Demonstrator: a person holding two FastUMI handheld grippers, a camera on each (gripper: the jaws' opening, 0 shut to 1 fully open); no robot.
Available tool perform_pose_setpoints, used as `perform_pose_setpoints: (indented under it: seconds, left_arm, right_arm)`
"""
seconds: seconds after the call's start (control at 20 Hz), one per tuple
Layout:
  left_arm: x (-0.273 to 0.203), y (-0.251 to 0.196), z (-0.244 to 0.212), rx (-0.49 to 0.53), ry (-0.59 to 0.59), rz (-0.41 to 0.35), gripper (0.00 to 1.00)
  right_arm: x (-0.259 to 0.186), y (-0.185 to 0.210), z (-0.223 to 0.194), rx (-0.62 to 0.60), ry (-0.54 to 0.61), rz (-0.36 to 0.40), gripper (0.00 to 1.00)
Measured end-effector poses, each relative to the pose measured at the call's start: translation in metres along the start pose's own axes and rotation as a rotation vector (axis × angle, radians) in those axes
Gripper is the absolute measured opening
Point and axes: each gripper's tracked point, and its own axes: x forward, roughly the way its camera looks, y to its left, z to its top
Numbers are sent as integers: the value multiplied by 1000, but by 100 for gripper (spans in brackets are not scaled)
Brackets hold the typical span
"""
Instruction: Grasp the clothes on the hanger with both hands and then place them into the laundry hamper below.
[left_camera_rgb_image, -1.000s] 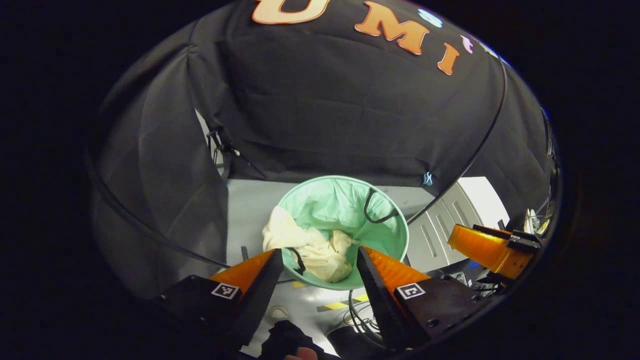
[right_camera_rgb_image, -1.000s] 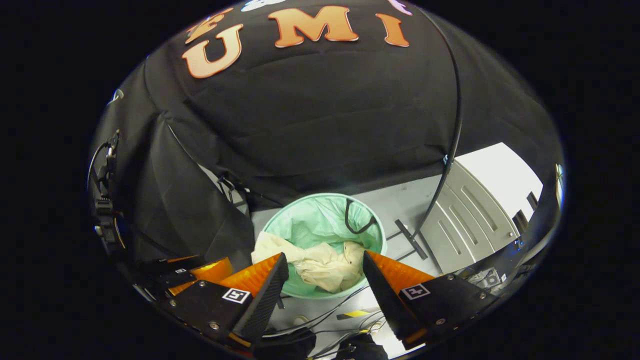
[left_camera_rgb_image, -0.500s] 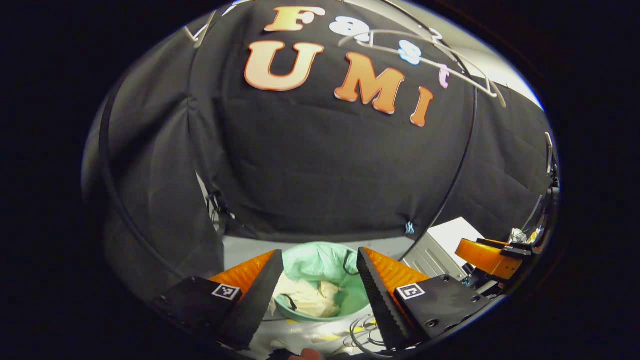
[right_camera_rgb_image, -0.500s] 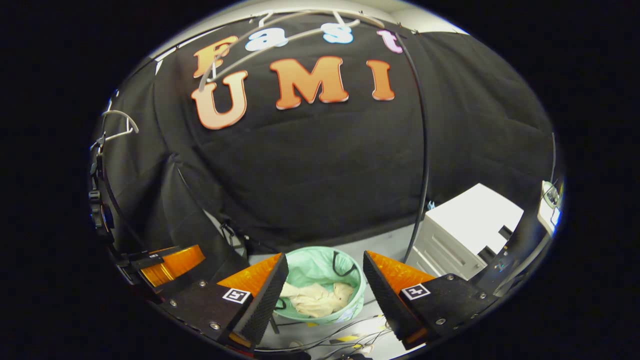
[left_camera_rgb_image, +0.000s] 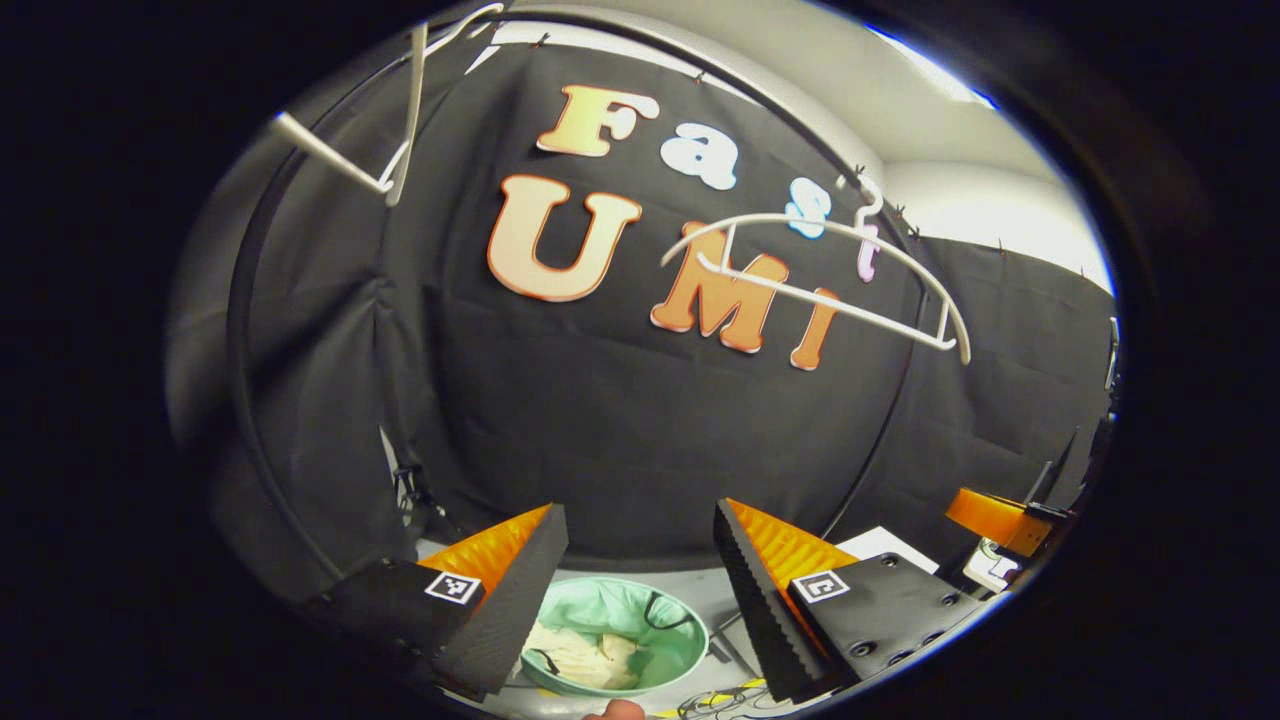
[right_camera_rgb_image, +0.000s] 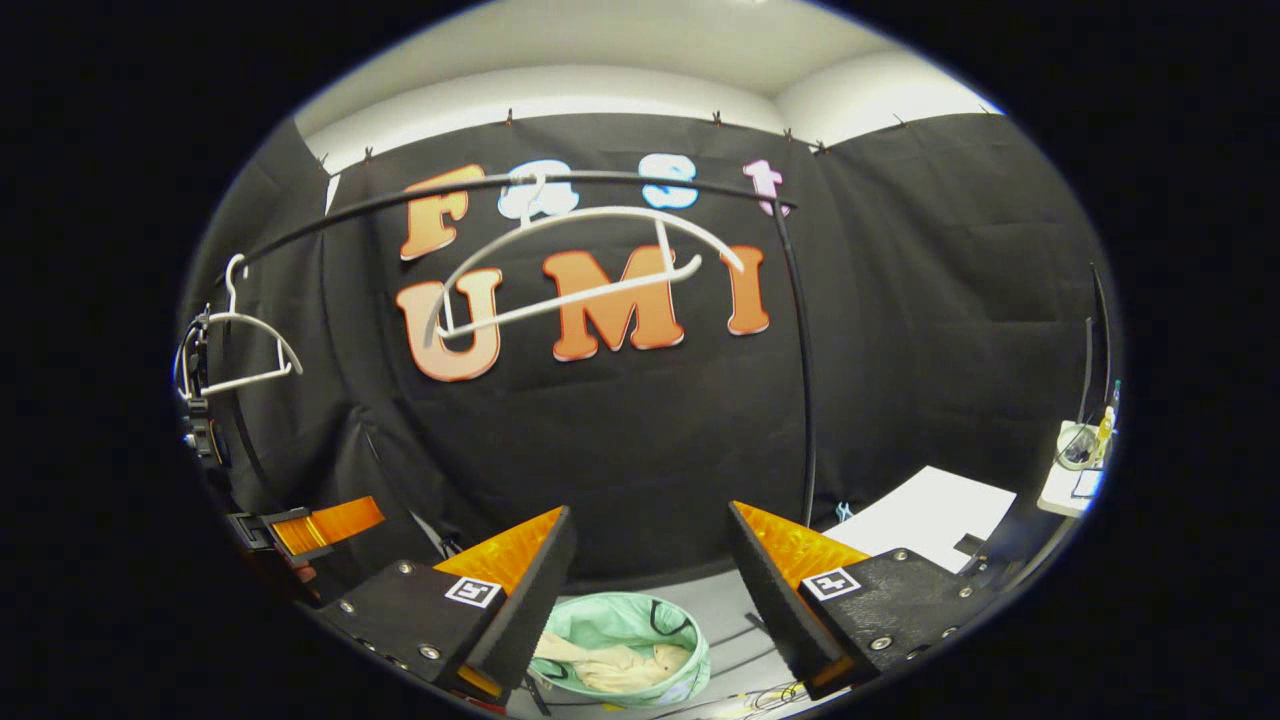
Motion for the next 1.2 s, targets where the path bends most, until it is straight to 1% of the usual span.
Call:
perform_pose_setpoints:
  seconds: [0.05, 0.2, 0.25, 0.3, 0.45, 0.5, 0.6, 0.65, 0.75, 0.8, 0.95, 1.2]
  left_arm:
    - [-4, -1, 13, 14, -31, -3, 100]
    - [-11, -6, 42, 34, -87, -14, 94]
    - [-13, -10, 51, 32, -107, -15, 94]
    - [-15, -12, 60, 30, -124, -17, 97]
    - [-18, -18, 83, 30, -180, -29, 94]
    - [-20, -20, 92, 37, -198, -30, 97]
    - [-23, -22, 106, 60, -229, -24, 94]
    - [-26, -25, 113, 61, -249, -28, 100]
    - [-30, -30, 124, 53, -284, -39, 94]
    - [-32, -33, 127, 50, -290, -46, 97]
    - [-30, -31, 138, 56, -299, -56, 97]
    - [-31, -38, 142, 81, -313, -66, 97]
  right_arm:
    - [-4, -3, 12, -2, -24, -2, 94]
    - [-17, -7, 43, -11, -77, -1, 94]
    - [-22, -7, 57, -19, -98, 1, 94]
    - [-25, -5, 68, -29, -120, 4, 94]
    - [-34, -3, 89, -44, -161, 12, 94]
    - [-36, -1, 94, -40, -170, 20, 94]
    - [-40, 0, 101, -32, -183, 31, 94]
    - [-42, -1, 104, -29, -191, 34, 94]
    - [-44, -4, 111, -31, -208, 36, 94]
    - [-44, -6, 114, -33, -214, 36, 94]
    - [-52, -14, 116, -31, -229, 33, 94]
    - [-52, -16, 112, -11, -232, 37, 94]
